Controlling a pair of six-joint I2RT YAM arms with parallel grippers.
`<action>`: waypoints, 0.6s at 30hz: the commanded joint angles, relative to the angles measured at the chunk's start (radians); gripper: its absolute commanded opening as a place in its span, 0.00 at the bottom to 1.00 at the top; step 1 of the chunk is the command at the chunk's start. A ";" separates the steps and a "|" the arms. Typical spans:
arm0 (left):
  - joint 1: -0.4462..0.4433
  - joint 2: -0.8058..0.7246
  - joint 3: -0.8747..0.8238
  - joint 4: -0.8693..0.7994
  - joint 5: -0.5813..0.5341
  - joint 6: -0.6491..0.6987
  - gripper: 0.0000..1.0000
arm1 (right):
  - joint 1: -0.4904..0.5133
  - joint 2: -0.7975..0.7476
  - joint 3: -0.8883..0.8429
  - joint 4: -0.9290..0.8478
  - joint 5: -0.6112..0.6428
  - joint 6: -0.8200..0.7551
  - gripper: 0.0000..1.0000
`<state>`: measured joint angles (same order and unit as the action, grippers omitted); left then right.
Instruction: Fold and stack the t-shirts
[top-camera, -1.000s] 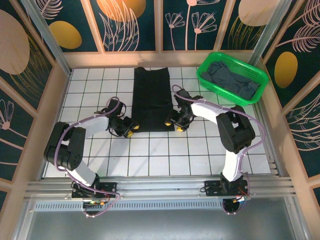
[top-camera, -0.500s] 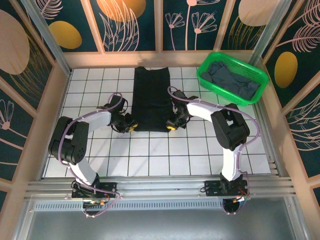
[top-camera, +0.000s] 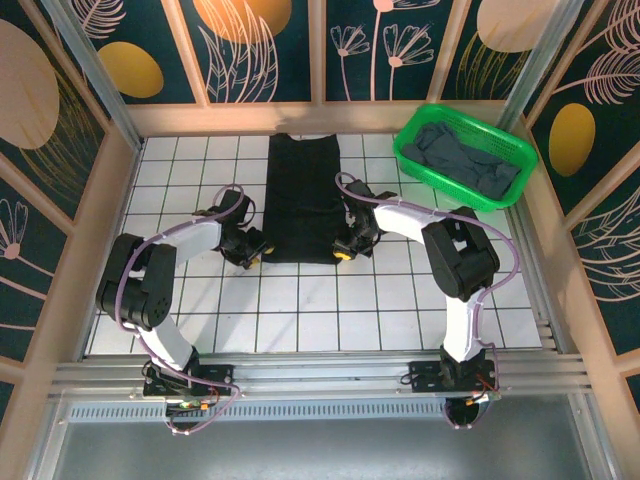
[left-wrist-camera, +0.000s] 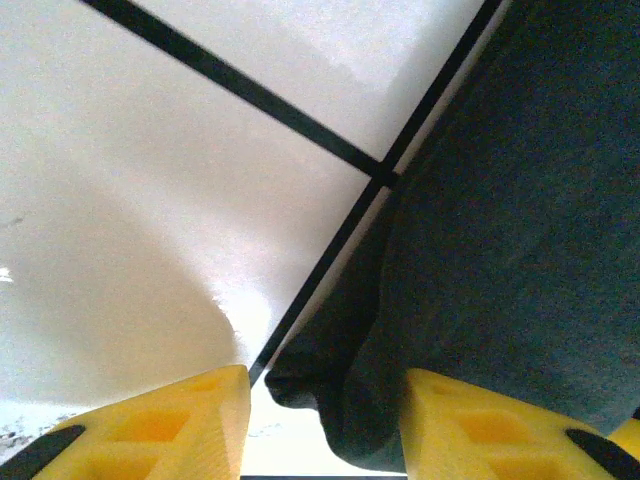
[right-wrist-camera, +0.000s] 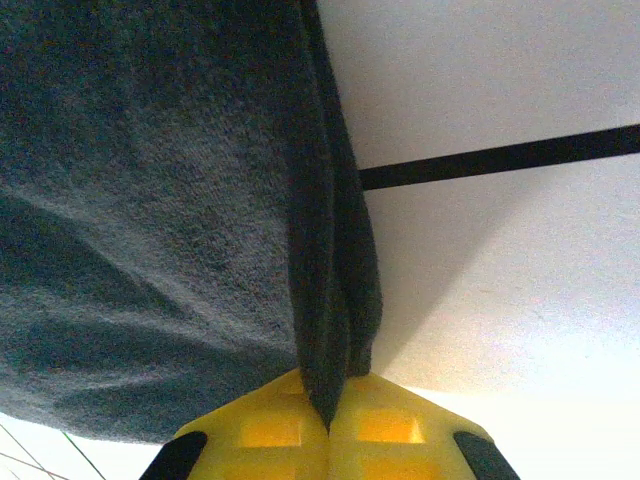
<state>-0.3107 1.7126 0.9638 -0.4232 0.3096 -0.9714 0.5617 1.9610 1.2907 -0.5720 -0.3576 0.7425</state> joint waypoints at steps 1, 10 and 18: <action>-0.002 -0.005 -0.004 0.007 0.031 -0.017 0.41 | -0.009 -0.014 0.023 -0.009 0.005 0.002 0.00; -0.042 0.103 0.045 0.073 0.098 -0.044 0.20 | -0.009 -0.020 0.020 -0.004 0.003 0.012 0.00; -0.032 0.084 0.235 -0.060 -0.034 0.012 0.00 | -0.049 -0.043 0.086 -0.032 0.037 -0.008 0.00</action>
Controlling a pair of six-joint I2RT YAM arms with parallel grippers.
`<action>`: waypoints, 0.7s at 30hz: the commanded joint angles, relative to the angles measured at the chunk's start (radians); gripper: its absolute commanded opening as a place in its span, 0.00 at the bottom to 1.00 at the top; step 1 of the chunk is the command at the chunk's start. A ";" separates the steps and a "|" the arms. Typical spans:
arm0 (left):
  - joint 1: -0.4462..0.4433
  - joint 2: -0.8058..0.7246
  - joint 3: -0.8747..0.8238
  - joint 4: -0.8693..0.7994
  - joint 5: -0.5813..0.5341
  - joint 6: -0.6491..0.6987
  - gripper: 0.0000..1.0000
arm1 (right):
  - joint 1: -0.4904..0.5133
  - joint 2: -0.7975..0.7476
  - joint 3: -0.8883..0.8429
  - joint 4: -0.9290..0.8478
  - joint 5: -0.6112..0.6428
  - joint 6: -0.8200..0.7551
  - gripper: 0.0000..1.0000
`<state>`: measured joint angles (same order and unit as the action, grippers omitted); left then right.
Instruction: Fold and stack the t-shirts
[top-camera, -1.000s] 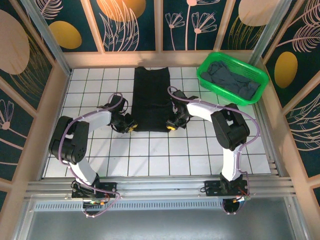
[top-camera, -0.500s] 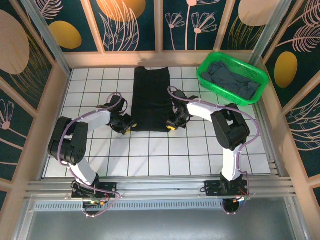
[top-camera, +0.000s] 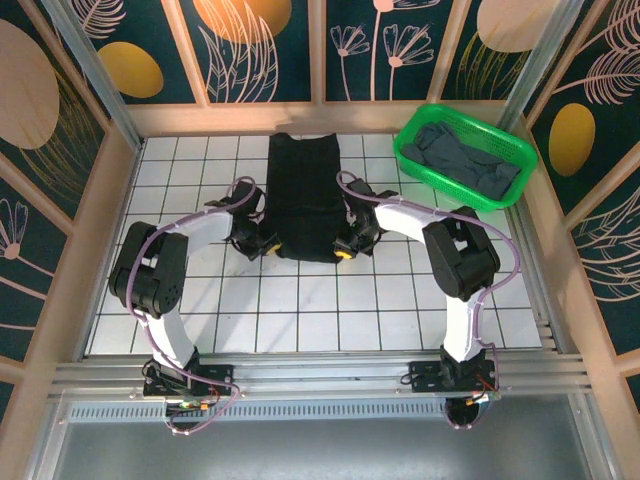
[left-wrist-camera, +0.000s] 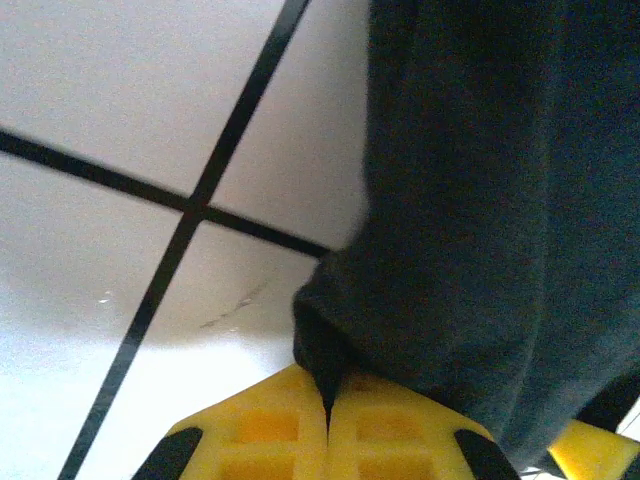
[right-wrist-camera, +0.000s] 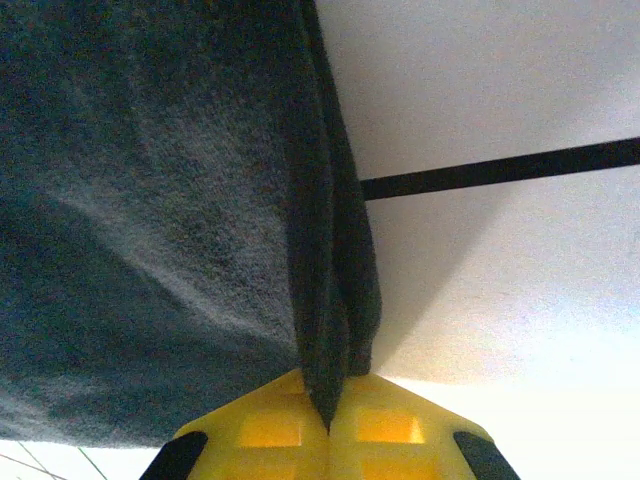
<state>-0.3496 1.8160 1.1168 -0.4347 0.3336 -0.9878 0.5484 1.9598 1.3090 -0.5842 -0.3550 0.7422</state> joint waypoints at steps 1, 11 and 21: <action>0.017 -0.027 0.113 -0.062 -0.062 0.028 0.00 | -0.048 -0.041 0.098 -0.031 0.037 -0.012 0.00; 0.077 -0.110 0.218 -0.109 0.001 0.027 0.00 | -0.108 -0.006 0.391 -0.167 0.042 -0.054 0.00; 0.063 -0.230 -0.219 -0.041 0.131 0.079 0.00 | -0.016 -0.115 0.014 -0.053 -0.037 -0.004 0.00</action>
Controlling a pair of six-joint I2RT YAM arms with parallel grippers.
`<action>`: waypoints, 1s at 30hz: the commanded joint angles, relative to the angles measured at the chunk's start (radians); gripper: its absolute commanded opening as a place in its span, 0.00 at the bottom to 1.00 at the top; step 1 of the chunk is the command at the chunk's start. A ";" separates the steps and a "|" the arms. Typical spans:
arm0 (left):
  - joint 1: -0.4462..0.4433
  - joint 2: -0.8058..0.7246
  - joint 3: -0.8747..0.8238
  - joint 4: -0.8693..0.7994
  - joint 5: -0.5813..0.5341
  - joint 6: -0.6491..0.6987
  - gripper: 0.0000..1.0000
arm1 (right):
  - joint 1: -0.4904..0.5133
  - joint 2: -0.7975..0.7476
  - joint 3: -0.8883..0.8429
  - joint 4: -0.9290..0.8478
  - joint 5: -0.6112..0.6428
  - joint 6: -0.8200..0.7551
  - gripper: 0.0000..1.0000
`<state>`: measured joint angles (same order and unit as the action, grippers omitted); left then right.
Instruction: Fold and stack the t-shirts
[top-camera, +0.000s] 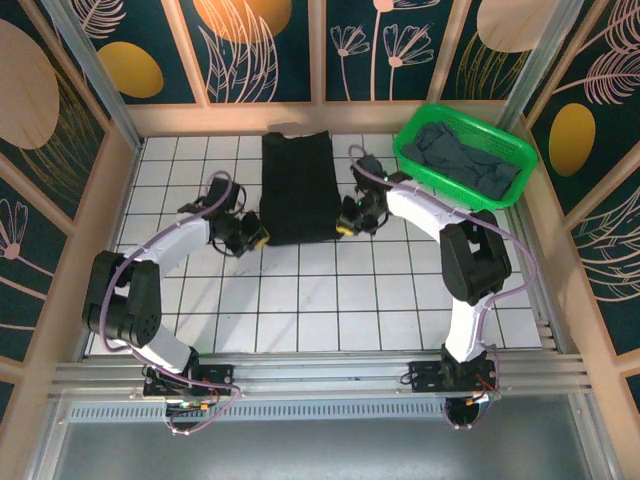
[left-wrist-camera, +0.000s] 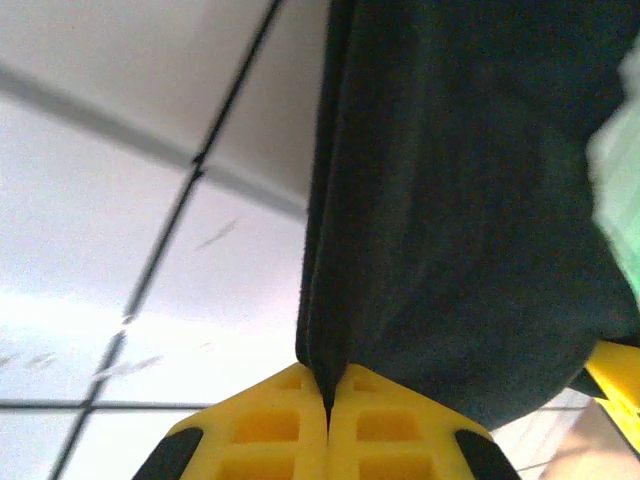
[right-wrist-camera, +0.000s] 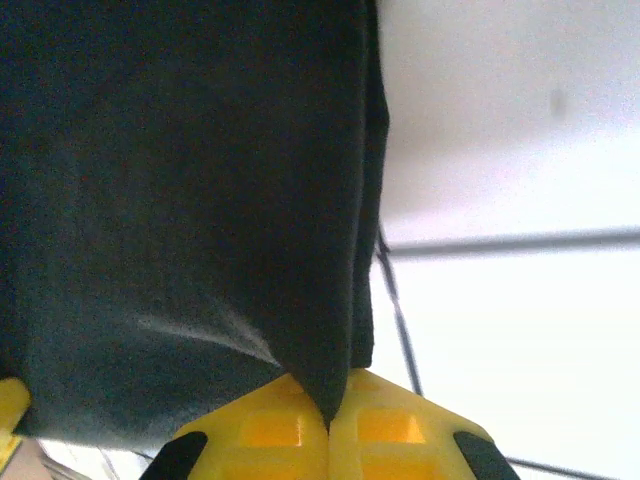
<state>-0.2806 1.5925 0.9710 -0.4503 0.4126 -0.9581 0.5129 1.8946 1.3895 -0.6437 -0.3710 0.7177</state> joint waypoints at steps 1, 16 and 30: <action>-0.008 -0.006 -0.105 -0.016 0.065 0.058 0.00 | 0.028 -0.056 -0.099 0.014 -0.028 0.019 0.00; -0.040 -0.318 -0.281 -0.154 0.037 -0.012 0.00 | 0.200 -0.271 -0.231 -0.124 -0.036 0.020 0.00; -0.014 -0.284 0.273 -0.344 -0.174 -0.010 0.00 | 0.108 -0.254 0.187 -0.300 0.078 0.114 0.00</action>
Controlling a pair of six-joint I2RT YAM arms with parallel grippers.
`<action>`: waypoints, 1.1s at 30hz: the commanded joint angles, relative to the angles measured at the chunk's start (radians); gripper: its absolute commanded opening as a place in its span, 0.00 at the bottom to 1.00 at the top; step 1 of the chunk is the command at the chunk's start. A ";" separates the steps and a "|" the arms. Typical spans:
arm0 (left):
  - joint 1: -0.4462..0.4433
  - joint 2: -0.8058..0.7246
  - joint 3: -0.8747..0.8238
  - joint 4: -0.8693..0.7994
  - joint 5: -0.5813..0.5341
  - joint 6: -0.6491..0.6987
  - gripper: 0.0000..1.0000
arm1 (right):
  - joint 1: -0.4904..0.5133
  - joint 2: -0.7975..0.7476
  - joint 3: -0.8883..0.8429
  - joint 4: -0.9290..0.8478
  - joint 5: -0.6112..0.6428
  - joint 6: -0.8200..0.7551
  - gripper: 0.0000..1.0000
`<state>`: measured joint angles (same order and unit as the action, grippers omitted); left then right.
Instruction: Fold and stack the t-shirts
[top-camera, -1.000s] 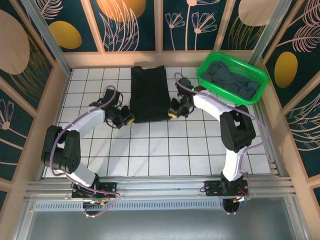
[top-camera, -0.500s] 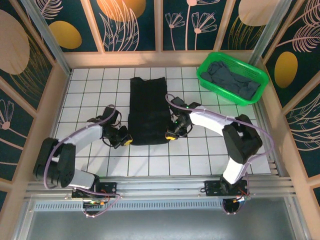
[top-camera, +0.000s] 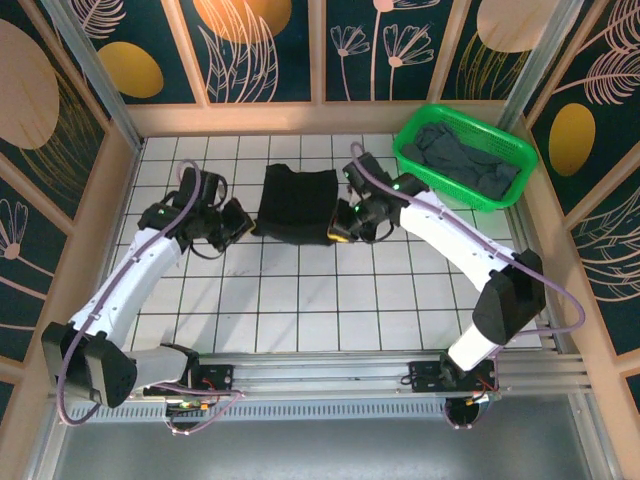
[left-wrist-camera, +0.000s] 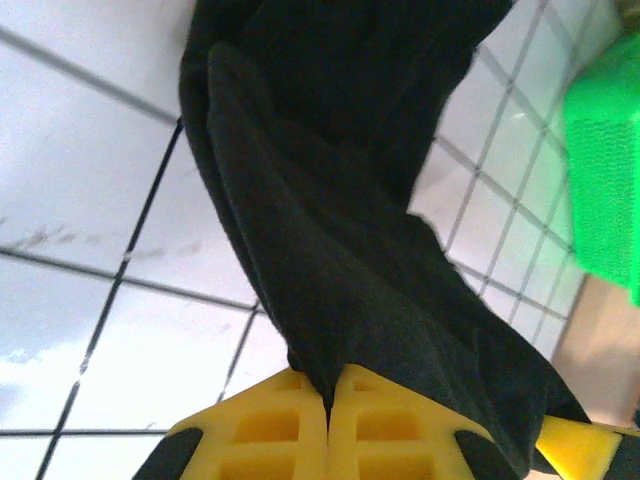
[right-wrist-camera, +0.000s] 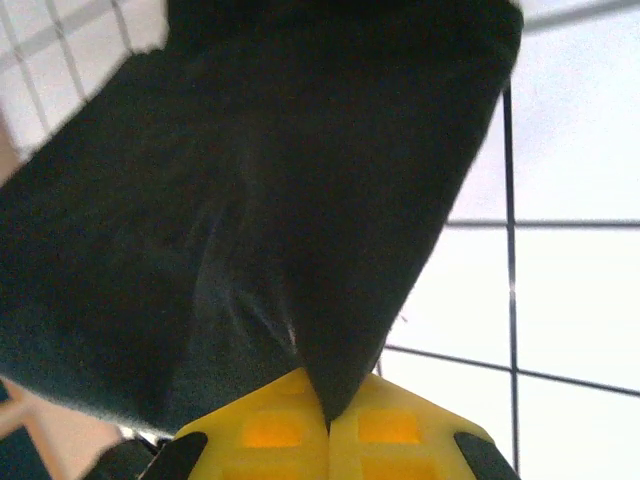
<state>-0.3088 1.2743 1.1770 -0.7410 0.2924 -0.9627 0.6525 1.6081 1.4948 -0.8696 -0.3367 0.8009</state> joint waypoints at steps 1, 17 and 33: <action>0.020 0.049 0.094 -0.042 -0.053 -0.011 0.00 | -0.044 0.046 0.114 -0.078 0.042 0.033 0.00; 0.120 0.519 0.413 0.229 -0.012 -0.053 0.00 | -0.258 0.475 0.525 0.019 -0.046 0.051 0.00; 0.173 0.733 0.598 0.232 -0.045 -0.017 0.55 | -0.351 0.575 0.551 0.175 -0.025 -0.142 0.69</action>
<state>-0.1257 2.1754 1.8904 -0.5182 0.2413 -0.9878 0.2638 2.3878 2.2360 -0.7616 -0.4088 0.7273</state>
